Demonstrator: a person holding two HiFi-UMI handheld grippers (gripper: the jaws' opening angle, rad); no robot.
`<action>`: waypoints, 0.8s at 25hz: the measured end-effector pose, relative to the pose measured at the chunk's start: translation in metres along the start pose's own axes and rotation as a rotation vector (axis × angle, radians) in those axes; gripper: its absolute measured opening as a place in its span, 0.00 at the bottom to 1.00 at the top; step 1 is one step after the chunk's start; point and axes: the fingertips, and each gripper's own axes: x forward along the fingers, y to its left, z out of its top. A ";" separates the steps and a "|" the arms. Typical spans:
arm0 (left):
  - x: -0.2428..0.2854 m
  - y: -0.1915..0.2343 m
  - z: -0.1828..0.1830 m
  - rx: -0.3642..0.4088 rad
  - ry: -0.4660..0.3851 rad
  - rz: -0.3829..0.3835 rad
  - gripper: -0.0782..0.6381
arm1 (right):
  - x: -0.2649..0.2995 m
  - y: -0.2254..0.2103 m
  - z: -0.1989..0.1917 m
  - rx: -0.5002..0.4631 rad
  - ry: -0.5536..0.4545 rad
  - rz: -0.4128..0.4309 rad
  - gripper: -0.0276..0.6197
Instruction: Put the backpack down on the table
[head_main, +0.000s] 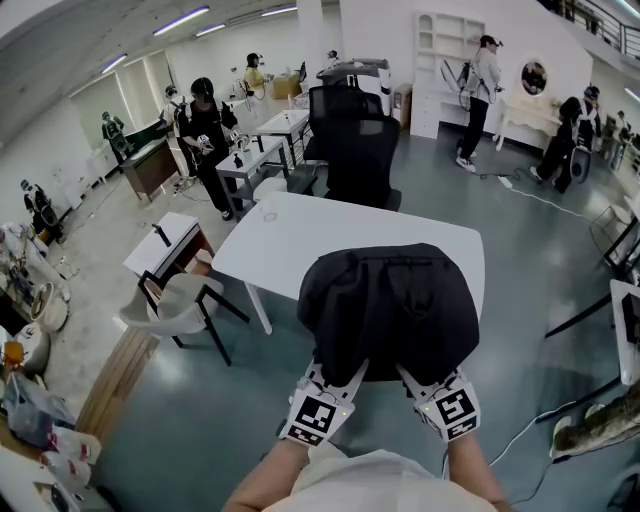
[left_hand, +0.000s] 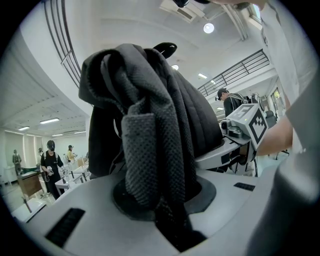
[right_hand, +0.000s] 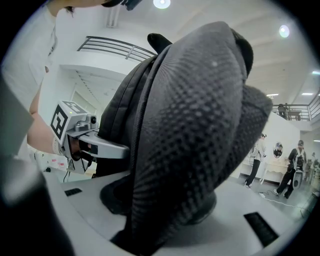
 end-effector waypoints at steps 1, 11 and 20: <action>0.000 0.004 -0.001 0.000 0.000 0.001 0.25 | 0.004 0.001 0.000 0.001 0.002 0.001 0.33; 0.005 0.070 -0.011 -0.005 0.004 0.000 0.25 | 0.069 0.003 0.015 0.012 0.012 0.006 0.33; 0.013 0.154 -0.019 0.007 0.004 0.000 0.24 | 0.152 0.004 0.036 0.022 -0.002 0.011 0.33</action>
